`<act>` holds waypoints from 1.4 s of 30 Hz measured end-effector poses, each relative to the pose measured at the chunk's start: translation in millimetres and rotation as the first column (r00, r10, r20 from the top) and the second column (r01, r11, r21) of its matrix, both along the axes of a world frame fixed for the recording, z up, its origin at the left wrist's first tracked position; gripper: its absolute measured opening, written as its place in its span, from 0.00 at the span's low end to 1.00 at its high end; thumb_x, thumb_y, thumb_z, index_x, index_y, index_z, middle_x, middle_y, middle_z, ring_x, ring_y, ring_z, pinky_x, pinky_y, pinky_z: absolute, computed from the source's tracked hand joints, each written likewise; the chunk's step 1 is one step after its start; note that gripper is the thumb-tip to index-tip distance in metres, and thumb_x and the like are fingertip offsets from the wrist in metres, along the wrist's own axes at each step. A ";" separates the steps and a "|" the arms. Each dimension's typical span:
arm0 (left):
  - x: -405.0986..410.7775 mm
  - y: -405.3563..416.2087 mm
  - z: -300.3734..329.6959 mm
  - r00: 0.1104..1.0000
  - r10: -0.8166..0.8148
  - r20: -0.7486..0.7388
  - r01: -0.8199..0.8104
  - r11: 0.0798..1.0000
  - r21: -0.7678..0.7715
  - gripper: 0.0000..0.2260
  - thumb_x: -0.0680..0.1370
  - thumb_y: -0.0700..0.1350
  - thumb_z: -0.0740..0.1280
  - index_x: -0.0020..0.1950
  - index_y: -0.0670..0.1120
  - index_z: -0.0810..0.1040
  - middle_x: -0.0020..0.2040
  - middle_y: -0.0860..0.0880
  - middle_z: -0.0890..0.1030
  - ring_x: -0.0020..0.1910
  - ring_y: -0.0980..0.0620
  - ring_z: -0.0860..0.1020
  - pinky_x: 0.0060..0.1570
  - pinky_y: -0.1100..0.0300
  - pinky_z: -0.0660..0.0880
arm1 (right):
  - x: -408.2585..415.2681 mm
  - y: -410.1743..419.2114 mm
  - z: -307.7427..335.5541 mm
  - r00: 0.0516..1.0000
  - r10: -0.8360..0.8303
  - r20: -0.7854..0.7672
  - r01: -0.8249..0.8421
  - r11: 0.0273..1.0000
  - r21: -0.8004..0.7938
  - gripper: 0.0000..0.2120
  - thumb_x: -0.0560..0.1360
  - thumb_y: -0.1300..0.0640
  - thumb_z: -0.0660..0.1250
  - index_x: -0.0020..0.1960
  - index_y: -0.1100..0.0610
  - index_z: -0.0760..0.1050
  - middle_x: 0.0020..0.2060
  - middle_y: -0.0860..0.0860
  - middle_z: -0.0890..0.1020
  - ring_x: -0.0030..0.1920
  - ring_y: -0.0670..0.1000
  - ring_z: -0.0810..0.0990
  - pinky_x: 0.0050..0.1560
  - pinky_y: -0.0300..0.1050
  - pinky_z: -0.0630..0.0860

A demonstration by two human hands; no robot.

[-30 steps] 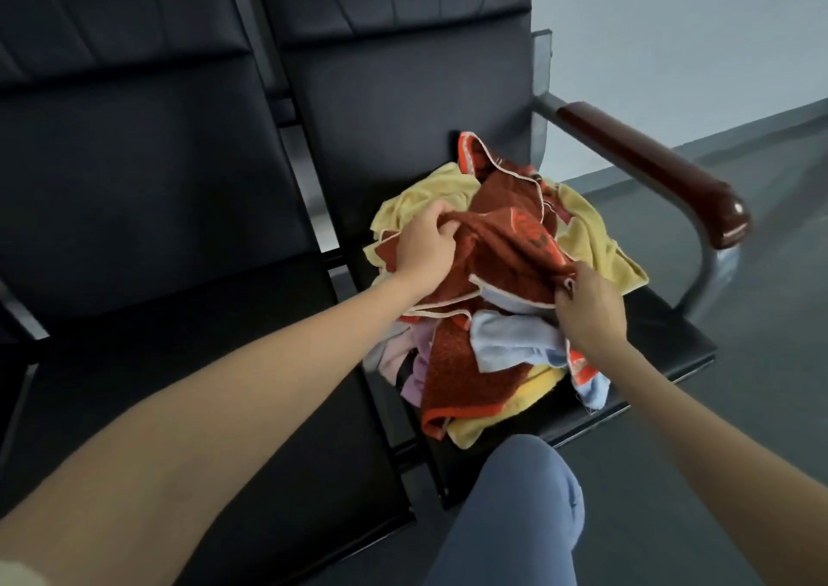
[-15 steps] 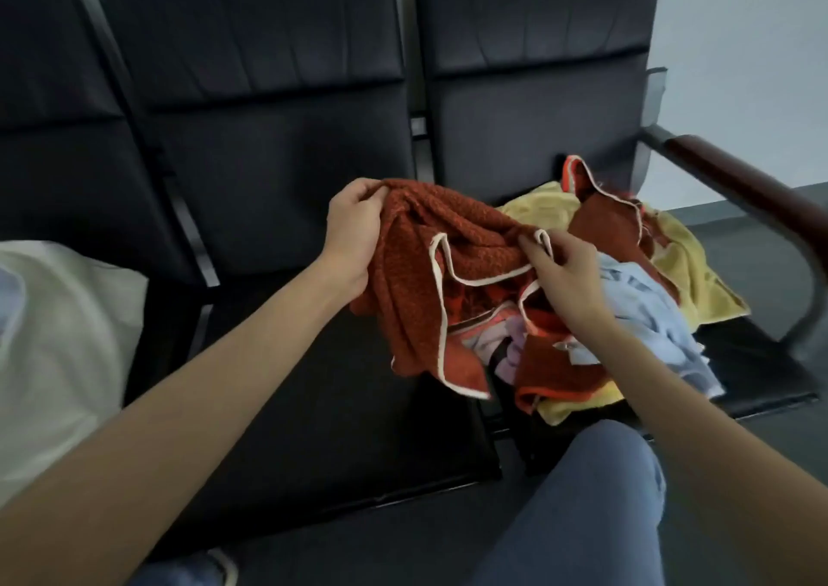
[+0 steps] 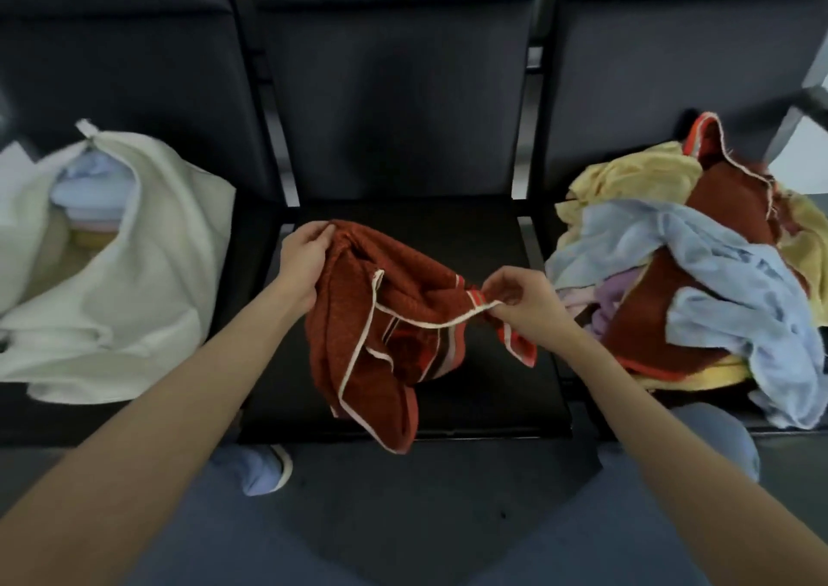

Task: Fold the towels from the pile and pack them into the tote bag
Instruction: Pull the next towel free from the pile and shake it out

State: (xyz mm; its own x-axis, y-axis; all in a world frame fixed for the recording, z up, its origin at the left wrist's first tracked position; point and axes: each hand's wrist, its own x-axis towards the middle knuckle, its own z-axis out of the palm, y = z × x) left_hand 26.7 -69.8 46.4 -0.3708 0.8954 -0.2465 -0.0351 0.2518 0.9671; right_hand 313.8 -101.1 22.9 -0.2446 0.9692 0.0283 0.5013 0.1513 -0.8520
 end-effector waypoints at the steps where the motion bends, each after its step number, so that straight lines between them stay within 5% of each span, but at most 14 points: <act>1: -5.4 4.0 -6.4 1.000 0.016 -0.021 -0.016 1.000 0.015 0.08 0.81 0.42 0.63 0.46 0.49 0.81 0.42 0.49 0.81 0.43 0.52 0.80 0.44 0.60 0.77 | -7.2 -0.1 -5.6 0.997 -0.055 0.052 0.051 0.995 0.084 0.08 0.71 0.65 0.71 0.43 0.53 0.78 0.39 0.46 0.81 0.39 0.41 0.79 0.43 0.36 0.74; 4: -20.5 12.9 -35.5 0.978 0.079 -0.194 -0.081 0.997 -0.002 0.06 0.80 0.49 0.65 0.54 0.51 0.79 0.52 0.49 0.81 0.54 0.49 0.79 0.56 0.53 0.77 | -26.0 -4.5 -25.9 0.968 -0.152 0.201 0.089 0.953 0.291 0.08 0.74 0.62 0.68 0.51 0.56 0.81 0.47 0.47 0.76 0.48 0.45 0.75 0.50 0.37 0.71; 6: -26.8 3.7 -57.3 0.892 0.089 -0.443 -0.164 0.977 -0.134 0.15 0.77 0.50 0.67 0.63 0.50 0.75 0.62 0.45 0.76 0.61 0.46 0.75 0.62 0.49 0.72 | -35.1 -9.3 -42.4 0.964 -0.135 0.230 0.075 0.965 0.252 0.10 0.75 0.62 0.67 0.55 0.56 0.81 0.47 0.47 0.74 0.48 0.47 0.76 0.50 0.39 0.72; 8: -24.2 -20.7 -77.1 0.865 0.057 -0.499 -0.190 0.957 -0.221 0.18 0.74 0.46 0.68 0.63 0.47 0.73 0.62 0.44 0.76 0.60 0.45 0.75 0.60 0.51 0.72 | -40.9 -17.5 -58.4 0.958 -0.113 0.264 0.063 0.980 0.190 0.10 0.77 0.62 0.66 0.56 0.56 0.81 0.43 0.48 0.75 0.46 0.50 0.77 0.48 0.40 0.71; 12: -9.6 -85.1 -105.4 0.787 -0.249 -0.564 0.183 0.968 -0.172 0.09 0.72 0.39 0.70 0.50 0.49 0.75 0.47 0.49 0.79 0.44 0.54 0.77 0.49 0.57 0.75 | -41.2 -31.8 -92.8 0.928 -0.095 0.360 0.065 0.993 0.096 0.11 0.75 0.59 0.69 0.56 0.57 0.80 0.49 0.55 0.80 0.51 0.56 0.78 0.54 0.50 0.74; 16: -8.7 -122.8 -111.0 0.471 -0.352 -0.809 0.550 0.834 -0.042 0.09 0.71 0.40 0.73 0.48 0.48 0.77 0.44 0.55 0.75 0.44 0.57 0.73 0.47 0.63 0.71 | -34.2 -43.3 -113.4 0.880 -0.114 0.462 0.119 0.993 0.019 0.13 0.70 0.57 0.73 0.52 0.58 0.77 0.48 0.55 0.78 0.51 0.58 0.76 0.53 0.52 0.72; 19: -8.7 -133.8 -111.4 0.149 -0.386 -0.910 0.808 0.579 -0.113 0.11 0.69 0.46 0.76 0.47 0.48 0.78 0.46 0.53 0.75 0.45 0.54 0.73 0.45 0.58 0.74 | -28.5 -50.9 -116.3 0.831 -0.125 0.542 0.130 0.991 0.029 0.12 0.68 0.58 0.73 0.50 0.59 0.77 0.47 0.56 0.76 0.50 0.58 0.75 0.51 0.50 0.69; 23: 0.8 -140.6 -122.4 -0.237 -0.228 -0.944 0.897 0.321 -0.303 0.11 0.68 0.44 0.74 0.48 0.49 0.77 0.45 0.51 0.75 0.43 0.52 0.73 0.40 0.59 0.71 | -23.1 -62.4 -119.2 0.813 -0.128 0.569 0.120 0.991 0.052 0.14 0.67 0.62 0.71 0.53 0.59 0.79 0.48 0.56 0.76 0.51 0.58 0.74 0.52 0.50 0.70; 26: 4.9 -139.3 -131.7 -0.380 -0.082 -0.921 0.888 0.245 -0.389 0.16 0.67 0.35 0.68 0.52 0.47 0.75 0.48 0.48 0.76 0.44 0.49 0.73 0.42 0.57 0.72 | -19.0 -71.4 -123.4 0.834 -0.158 0.529 0.118 0.987 0.109 0.13 0.67 0.67 0.70 0.51 0.61 0.80 0.47 0.56 0.76 0.49 0.59 0.75 0.49 0.51 0.72; 30: 2.1 -130.5 -135.7 -0.463 -0.063 -0.884 0.859 0.216 -0.465 0.18 0.63 0.34 0.72 0.50 0.46 0.76 0.49 0.48 0.76 0.45 0.50 0.73 0.41 0.58 0.73 | -11.5 -81.5 -126.8 0.851 -0.213 0.480 0.146 0.974 0.174 0.11 0.68 0.69 0.69 0.50 0.61 0.80 0.47 0.55 0.75 0.48 0.56 0.74 0.48 0.48 0.74; 37: 1.2 -132.1 -130.4 -0.431 -0.086 -0.898 0.872 0.215 -0.439 0.19 0.69 0.34 0.69 0.58 0.46 0.72 0.56 0.45 0.76 0.50 0.48 0.76 0.48 0.57 0.75 | -0.8 -81.5 -134.9 0.876 -0.191 0.444 0.093 0.968 0.234 0.10 0.72 0.67 0.69 0.53 0.62 0.79 0.48 0.53 0.77 0.48 0.53 0.74 0.46 0.47 0.76; 42: 6.6 -125.8 -128.0 -0.430 -0.148 -0.891 0.867 0.208 -0.453 0.20 0.62 0.35 0.75 0.52 0.47 0.77 0.52 0.48 0.78 0.45 0.51 0.77 0.43 0.60 0.75 | -6.0 -79.1 -134.6 0.870 -0.223 0.439 0.084 0.946 0.313 0.04 0.72 0.66 0.71 0.47 0.63 0.79 0.44 0.53 0.76 0.45 0.51 0.74 0.37 0.43 0.76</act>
State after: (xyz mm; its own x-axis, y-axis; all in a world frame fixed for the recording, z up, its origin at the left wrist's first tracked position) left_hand 33.3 -195.6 -81.6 0.8734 0.4796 -0.0848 0.4775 -0.8775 -0.0450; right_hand 307.8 -180.2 -111.7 -0.1453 0.9646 0.2200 0.8623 0.2325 -0.4500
